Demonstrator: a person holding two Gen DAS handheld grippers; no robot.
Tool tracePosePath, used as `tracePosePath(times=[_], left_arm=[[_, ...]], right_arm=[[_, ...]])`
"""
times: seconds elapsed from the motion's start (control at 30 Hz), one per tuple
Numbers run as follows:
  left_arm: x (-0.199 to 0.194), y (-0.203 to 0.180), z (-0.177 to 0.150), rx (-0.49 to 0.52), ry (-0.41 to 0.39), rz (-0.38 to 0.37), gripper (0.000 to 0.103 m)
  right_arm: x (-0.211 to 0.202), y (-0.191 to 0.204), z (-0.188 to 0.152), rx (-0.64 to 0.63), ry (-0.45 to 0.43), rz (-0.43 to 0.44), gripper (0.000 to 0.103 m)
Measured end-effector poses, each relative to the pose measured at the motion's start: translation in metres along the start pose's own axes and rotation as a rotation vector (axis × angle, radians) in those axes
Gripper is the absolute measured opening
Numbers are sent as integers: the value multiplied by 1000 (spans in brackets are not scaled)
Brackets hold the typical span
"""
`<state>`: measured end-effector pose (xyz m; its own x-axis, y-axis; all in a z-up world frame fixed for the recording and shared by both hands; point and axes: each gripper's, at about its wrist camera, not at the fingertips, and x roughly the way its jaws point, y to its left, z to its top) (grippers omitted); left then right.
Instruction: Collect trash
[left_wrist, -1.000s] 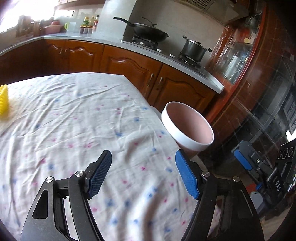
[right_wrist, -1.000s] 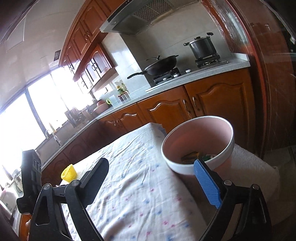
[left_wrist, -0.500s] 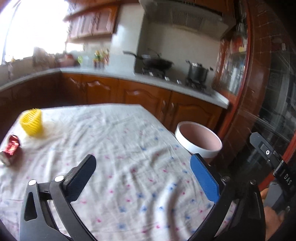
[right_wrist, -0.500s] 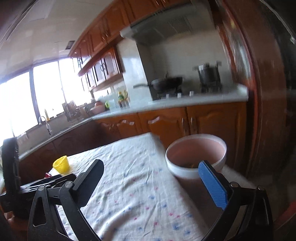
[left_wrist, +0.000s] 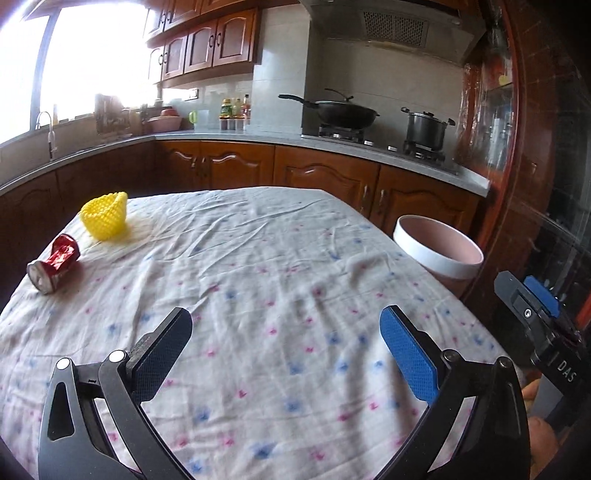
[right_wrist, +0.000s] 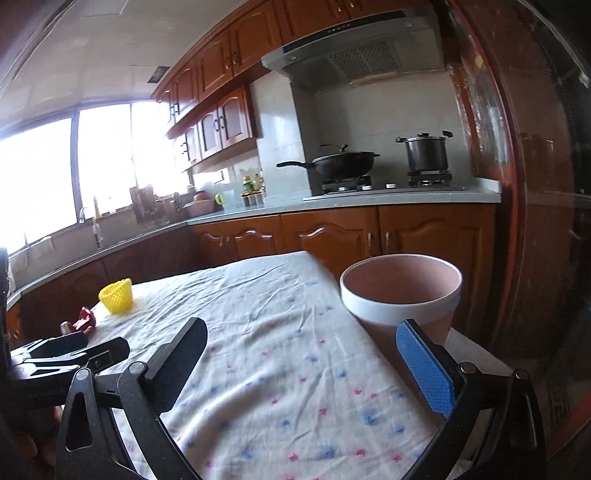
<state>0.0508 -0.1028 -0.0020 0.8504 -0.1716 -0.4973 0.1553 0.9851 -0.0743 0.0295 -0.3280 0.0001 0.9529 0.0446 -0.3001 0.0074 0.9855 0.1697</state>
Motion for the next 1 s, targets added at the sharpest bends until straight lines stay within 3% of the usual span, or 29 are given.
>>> tracePosePath(times=[0.43,1.0], left_arm=[[-7,2,-12,15,-19,49,103],[-11,-5,-14,40,-43,58,103]], right_arm=[[-2,9,-11,-36,-5,9,103],[-3,1,-13,-11,-4,8,103]])
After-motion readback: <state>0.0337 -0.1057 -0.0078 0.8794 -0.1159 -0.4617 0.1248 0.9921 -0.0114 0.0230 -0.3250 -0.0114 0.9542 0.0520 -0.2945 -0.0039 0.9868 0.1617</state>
